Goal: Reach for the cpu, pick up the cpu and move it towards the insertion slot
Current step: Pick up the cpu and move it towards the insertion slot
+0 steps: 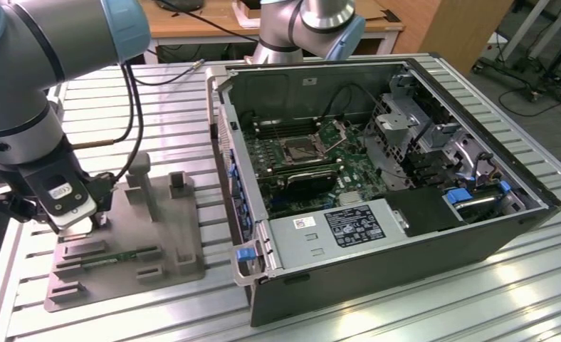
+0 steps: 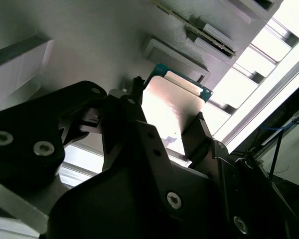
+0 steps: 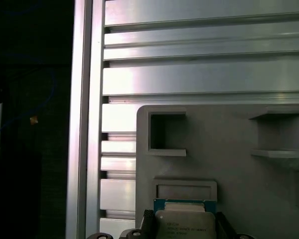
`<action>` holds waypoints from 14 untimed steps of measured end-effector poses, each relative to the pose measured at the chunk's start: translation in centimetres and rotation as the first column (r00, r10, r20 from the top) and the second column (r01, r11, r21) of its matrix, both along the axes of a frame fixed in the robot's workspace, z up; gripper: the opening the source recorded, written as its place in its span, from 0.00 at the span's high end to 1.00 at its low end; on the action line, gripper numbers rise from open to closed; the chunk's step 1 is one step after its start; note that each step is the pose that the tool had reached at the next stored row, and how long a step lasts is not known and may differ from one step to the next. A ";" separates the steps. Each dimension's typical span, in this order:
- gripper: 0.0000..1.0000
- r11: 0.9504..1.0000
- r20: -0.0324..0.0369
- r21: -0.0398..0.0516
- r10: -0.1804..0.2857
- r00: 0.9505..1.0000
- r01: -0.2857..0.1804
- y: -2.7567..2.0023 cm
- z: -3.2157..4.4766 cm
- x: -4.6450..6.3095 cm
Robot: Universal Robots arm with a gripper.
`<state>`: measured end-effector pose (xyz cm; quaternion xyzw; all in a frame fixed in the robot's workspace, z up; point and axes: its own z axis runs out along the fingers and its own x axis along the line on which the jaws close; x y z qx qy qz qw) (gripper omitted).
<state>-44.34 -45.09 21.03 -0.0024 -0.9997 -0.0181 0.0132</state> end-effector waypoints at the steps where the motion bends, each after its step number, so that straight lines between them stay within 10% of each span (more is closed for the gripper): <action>1: 0.45 1.000 0.000 0.000 0.000 1.000 0.000 0.00 0.05 0.0; 14: 0.45 1.000 0.000 0.000 0.000 1.000 0.000 0.00 0.58 0.0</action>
